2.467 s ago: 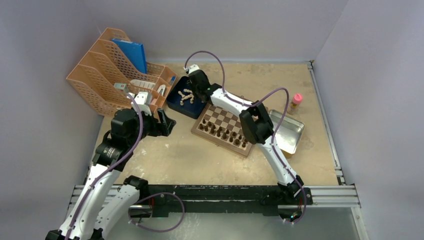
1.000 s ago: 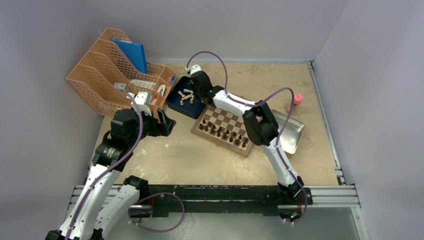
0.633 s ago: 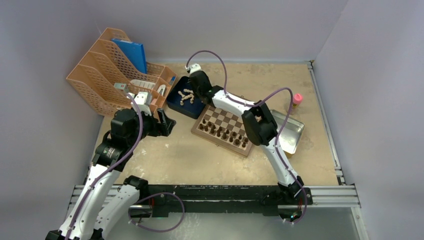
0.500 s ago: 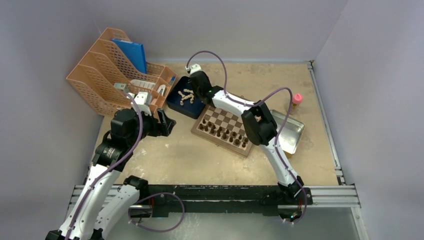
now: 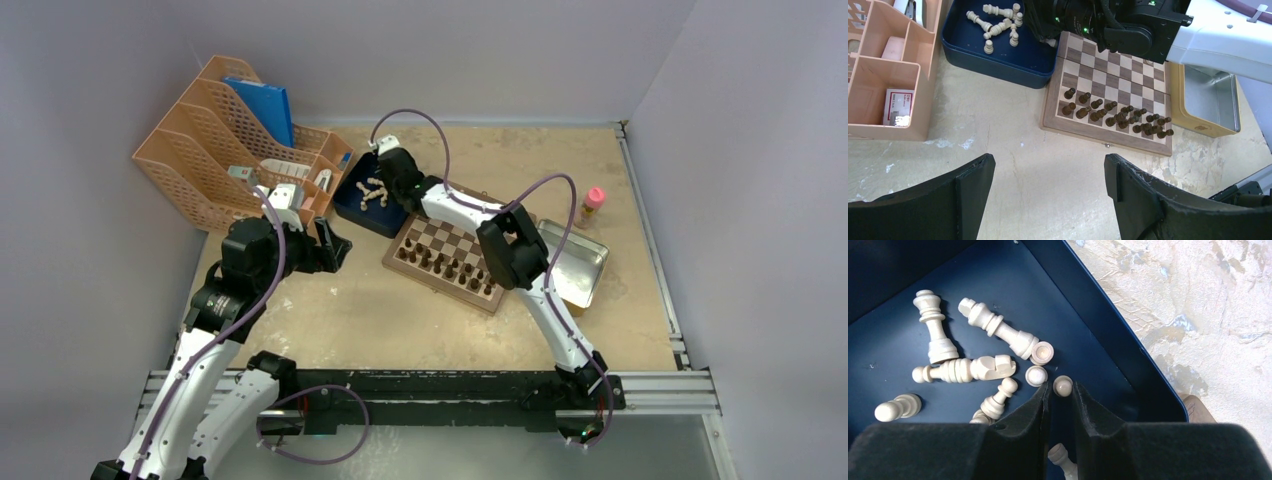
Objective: Set up the chess pieces on the board
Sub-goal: Pick up the chess piece from the storage box, then place the chess piece on the chessboard.
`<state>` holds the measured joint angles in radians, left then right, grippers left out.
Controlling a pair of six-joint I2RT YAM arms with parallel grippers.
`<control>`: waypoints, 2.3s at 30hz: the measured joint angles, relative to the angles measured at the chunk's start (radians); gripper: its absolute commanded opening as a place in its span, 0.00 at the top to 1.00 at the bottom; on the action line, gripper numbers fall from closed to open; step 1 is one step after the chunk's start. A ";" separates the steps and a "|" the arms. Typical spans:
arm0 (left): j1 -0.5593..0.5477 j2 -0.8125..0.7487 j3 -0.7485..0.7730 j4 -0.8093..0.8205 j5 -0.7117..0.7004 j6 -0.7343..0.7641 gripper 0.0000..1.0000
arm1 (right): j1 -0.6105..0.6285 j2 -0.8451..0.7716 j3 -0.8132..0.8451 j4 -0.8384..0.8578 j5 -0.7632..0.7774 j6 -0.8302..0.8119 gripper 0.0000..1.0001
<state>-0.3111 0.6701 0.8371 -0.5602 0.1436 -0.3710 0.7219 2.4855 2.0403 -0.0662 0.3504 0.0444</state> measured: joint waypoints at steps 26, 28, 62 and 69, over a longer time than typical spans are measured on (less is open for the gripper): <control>0.000 0.004 0.000 0.000 0.000 0.000 0.20 | 0.000 -0.053 -0.055 0.039 -0.003 -0.002 0.87; 0.000 0.006 0.000 0.000 0.000 0.000 0.20 | 0.000 -0.087 -0.080 0.044 -0.005 0.007 0.87; 0.000 0.003 0.000 0.003 0.020 0.000 0.20 | -0.046 -0.687 -0.855 0.026 0.125 0.372 0.86; 0.000 0.002 0.000 0.003 0.025 0.000 0.20 | -0.122 -0.687 -0.904 0.028 0.138 0.404 0.87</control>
<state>-0.3111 0.6720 0.8371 -0.5571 0.1684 -0.3706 0.6003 1.7985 1.1362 -0.0383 0.4885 0.4484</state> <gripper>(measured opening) 0.806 0.149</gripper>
